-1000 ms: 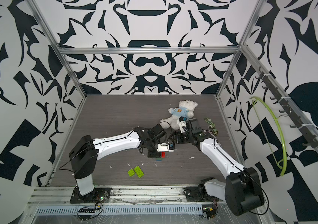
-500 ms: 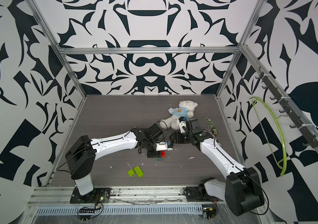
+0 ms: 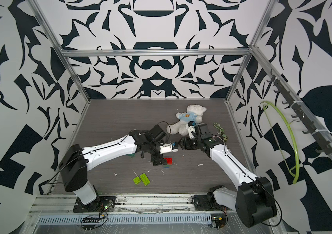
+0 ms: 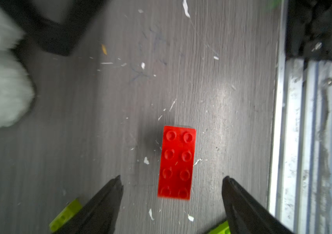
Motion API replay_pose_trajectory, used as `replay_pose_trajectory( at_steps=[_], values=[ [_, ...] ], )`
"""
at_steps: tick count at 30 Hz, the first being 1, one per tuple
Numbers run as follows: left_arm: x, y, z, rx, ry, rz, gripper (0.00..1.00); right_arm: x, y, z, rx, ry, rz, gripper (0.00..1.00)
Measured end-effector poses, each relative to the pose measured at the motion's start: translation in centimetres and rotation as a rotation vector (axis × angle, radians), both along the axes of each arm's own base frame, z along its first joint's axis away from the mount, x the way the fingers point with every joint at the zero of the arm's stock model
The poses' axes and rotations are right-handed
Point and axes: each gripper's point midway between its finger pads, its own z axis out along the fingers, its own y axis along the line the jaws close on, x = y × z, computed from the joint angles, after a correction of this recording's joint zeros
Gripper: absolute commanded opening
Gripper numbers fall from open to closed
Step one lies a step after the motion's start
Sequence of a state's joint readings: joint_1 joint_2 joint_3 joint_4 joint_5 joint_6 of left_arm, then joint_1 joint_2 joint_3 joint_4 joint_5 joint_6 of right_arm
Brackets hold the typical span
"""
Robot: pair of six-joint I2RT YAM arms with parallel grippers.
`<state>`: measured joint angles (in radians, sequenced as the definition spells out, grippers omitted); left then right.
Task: Assemble a carrot with lego
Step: Pick up the lego brick from the center of the board.
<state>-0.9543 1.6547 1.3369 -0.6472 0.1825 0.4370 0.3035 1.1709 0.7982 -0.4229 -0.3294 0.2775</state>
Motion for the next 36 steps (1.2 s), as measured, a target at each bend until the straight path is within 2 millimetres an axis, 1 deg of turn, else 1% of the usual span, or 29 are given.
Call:
replay_pose_trajectory(
  at_steps=[1, 3, 5, 8, 9, 11, 13, 14, 17, 18, 19, 23, 26, 29, 34, 36],
  values=[
    [1.0, 1.0, 1.9, -0.061, -0.001, 0.066, 0.84, -0.2, 0.6, 0.6, -0.016, -0.026, 0.021, 0.61],
    [3.2, 4.0, 4.7, -0.161, 0.0, 0.214, 0.82, -1.0, 2.7, 2.0, -0.049, -0.088, 0.104, 0.61],
    [6.2, 8.2, 7.3, -0.258, 0.003, 0.425, 0.82, -2.1, 5.8, 3.5, -0.054, -0.155, 0.223, 0.62],
    [10.2, 14.0, 9.5, -0.357, 0.017, 0.729, 0.81, -3.8, 10.2, 4.7, -0.042, -0.212, 0.396, 0.63],
    [11.2, 15.5, 10.0, -0.382, 0.024, 0.805, 0.82, -4.2, 11.6, 4.8, -0.046, -0.219, 0.444, 0.64],
    [13.0, 18.3, 10.9, -0.426, 0.041, 0.954, 0.83, -4.5, 15.0, 4.5, -0.064, -0.241, 0.545, 0.65],
    [14.2, 20.1, 11.5, -0.459, 0.058, 1.054, 0.84, -4.8, 18.3, 3.6, -0.072, -0.257, 0.628, 0.66],
    [14.8, 20.8, 11.6, -0.472, 0.068, 1.096, 0.84, -4.8, 19.8, 2.8, -0.076, -0.261, 0.663, 0.67],
    [16.4, 22.5, 11.8, -0.493, 0.083, 1.194, 0.84, -5.0, 23.0, 0.1, -0.098, -0.252, 0.742, 0.68],
    [16.9, 22.9, 11.6, -0.494, 0.088, 1.222, 0.84, -4.8, 23.8, -0.9, -0.109, -0.246, 0.759, 0.68],
    [17.3, 23.3, 11.4, -0.488, 0.091, 1.249, 0.88, -4.5, 24.7, -1.9, -0.122, -0.239, 0.774, 0.68],
    [18.8, 24.9, 10.6, -0.452, 0.092, 1.341, 0.89, -3.5, 27.6, -5.6, -0.172, -0.221, 0.823, 0.68],
    [19.2, 25.7, 10.3, -0.435, 0.084, 1.372, 0.9, -2.8, 28.9, -7.8, -0.2, -0.207, 0.836, 0.68],
    [19.1, 25.9, 10.3, -0.429, 0.083, 1.379, 0.9, -2.5, 29.6, -9.4, -0.223, -0.197, 0.852, 0.69],
    [19.1, 26.0, 10.2, -0.42, 0.079, 1.372, 0.9, -2.0, 30.8, -10.7, -0.239, -0.202, 0.877, 0.67],
    [19.1, 26.0, 10.2, -0.417, 0.075, 1.368, 0.9, -1.7, 31.3, -10.9, -0.24, -0.209, 0.884, 0.63]
  ],
)
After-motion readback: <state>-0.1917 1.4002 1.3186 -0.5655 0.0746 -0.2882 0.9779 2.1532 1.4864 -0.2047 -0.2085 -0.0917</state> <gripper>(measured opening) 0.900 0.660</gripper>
